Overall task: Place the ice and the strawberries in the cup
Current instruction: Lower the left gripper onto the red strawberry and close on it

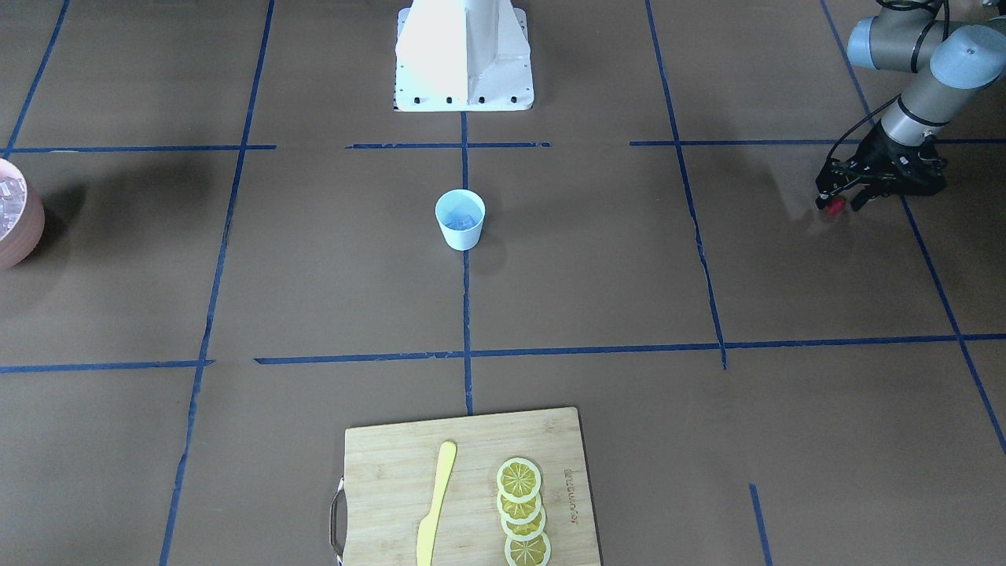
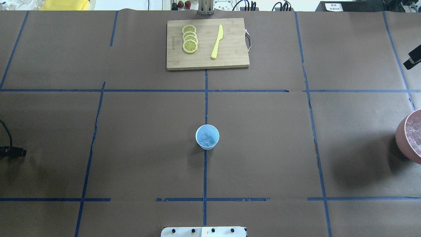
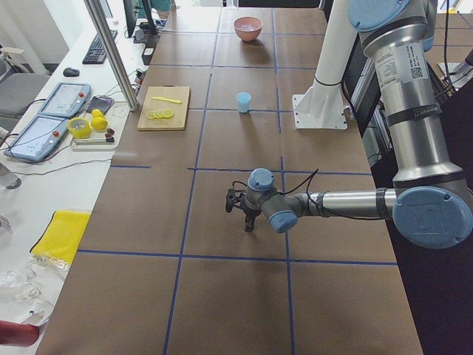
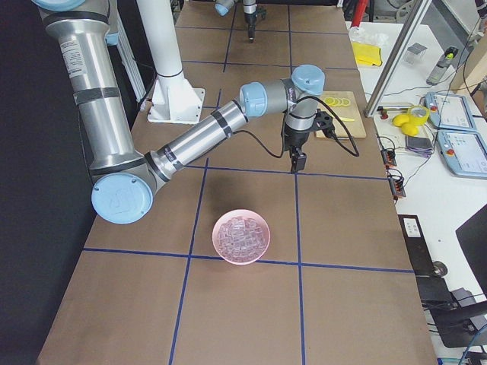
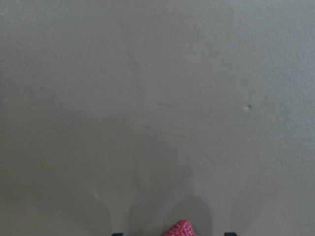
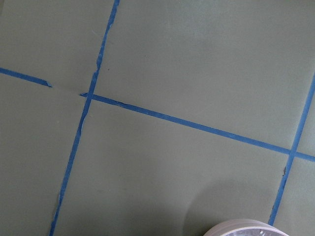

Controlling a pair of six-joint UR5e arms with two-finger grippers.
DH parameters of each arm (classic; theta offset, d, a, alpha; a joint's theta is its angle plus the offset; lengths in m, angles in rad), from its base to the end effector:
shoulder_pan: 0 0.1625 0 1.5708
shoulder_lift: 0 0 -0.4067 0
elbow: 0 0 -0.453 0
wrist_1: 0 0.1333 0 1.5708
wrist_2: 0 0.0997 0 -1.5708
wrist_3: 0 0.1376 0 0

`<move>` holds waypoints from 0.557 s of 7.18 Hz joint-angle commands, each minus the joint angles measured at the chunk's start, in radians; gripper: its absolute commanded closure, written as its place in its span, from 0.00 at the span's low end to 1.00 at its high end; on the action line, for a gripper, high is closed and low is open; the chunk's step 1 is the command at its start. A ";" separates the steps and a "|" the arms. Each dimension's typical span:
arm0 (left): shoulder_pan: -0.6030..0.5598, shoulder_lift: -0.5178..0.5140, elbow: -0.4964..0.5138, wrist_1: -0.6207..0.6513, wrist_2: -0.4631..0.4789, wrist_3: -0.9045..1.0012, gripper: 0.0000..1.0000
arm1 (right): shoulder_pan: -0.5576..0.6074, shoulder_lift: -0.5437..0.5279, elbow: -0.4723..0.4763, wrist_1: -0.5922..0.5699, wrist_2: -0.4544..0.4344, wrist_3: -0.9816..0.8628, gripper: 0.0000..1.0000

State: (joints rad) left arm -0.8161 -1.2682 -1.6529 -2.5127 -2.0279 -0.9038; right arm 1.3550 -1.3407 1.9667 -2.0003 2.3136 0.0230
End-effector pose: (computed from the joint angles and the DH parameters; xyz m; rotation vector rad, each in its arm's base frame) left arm 0.2741 -0.3974 0.6767 0.1562 0.8167 0.0244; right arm -0.0843 -0.5726 0.3730 0.0981 -0.7594 -0.2563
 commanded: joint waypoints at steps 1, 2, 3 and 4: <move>0.000 0.013 -0.014 0.000 0.000 0.003 0.96 | 0.000 0.000 0.000 0.000 0.001 0.000 0.01; -0.008 0.015 -0.045 0.005 -0.009 0.005 1.00 | -0.001 -0.002 0.000 0.000 0.001 0.000 0.01; -0.012 0.018 -0.088 0.014 -0.064 0.005 1.00 | 0.004 -0.002 0.000 0.000 0.000 -0.005 0.01; -0.034 0.010 -0.126 0.034 -0.133 0.005 1.00 | 0.024 -0.006 -0.005 0.000 0.001 -0.011 0.01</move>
State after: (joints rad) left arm -0.8319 -1.2541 -1.7345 -2.4967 -2.0934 -0.8992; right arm 1.3631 -1.3435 1.9651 -2.0003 2.3141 0.0182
